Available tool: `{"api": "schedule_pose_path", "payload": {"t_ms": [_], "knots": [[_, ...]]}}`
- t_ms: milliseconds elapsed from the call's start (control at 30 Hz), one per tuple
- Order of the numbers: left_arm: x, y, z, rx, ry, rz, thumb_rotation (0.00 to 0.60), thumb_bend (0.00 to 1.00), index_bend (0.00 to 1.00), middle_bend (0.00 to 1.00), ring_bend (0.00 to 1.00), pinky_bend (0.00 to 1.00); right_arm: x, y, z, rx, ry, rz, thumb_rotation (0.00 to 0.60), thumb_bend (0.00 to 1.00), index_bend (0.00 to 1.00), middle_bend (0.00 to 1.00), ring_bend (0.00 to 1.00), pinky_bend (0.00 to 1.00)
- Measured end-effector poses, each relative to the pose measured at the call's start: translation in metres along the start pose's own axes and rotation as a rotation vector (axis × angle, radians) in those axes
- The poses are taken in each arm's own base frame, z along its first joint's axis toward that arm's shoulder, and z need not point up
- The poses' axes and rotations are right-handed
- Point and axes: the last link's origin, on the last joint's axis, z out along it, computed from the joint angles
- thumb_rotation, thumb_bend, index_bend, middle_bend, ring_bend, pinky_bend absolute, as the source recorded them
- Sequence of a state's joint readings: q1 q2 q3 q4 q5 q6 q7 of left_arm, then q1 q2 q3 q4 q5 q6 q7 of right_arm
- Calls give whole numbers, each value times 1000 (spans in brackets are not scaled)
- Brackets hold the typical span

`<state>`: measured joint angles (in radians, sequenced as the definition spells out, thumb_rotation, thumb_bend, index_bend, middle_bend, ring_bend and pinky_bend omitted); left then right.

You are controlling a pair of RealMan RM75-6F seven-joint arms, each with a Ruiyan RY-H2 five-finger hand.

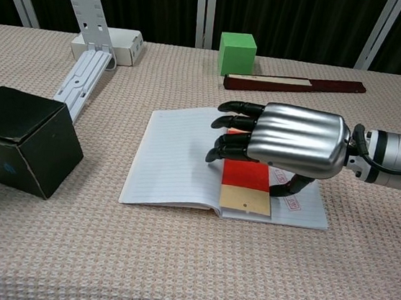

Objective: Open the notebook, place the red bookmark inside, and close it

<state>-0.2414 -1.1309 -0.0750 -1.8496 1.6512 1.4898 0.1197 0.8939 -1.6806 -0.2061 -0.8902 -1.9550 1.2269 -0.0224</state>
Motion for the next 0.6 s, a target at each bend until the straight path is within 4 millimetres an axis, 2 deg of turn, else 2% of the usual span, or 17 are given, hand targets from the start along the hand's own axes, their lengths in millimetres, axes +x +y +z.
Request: {"api": "schedule_pose_path", "payload": {"t_ms": [167, 300, 433, 500, 600], "knots": [[0, -1, -1, 1, 0, -1, 600, 156, 368, 265, 192, 205, 0, 2, -5, 12, -3, -23, 600, 142, 179, 201, 66, 0], [-1, -1, -1, 3, -1, -2, 600, 156, 368, 265, 192, 205, 2, 5, -8, 14, 5, -26, 600, 52, 175, 198, 65, 0], [-1, -1, 0, 0, 1, -2, 600, 156, 368, 265, 192, 205, 5, 7, -11, -2, 29, -17, 600, 19, 174, 200, 65, 0], [0, -1, 0, -1, 2, -1, 600, 156, 368, 265, 192, 205, 8, 9, -13, -20, 42, -5, 600, 88, 174, 213, 65, 0], [0, -2, -1, 2, 1, -1, 600, 156, 368, 266, 192, 205, 10, 14, -20, -66, 49, 29, 600, 383, 163, 265, 72, 0]]}}
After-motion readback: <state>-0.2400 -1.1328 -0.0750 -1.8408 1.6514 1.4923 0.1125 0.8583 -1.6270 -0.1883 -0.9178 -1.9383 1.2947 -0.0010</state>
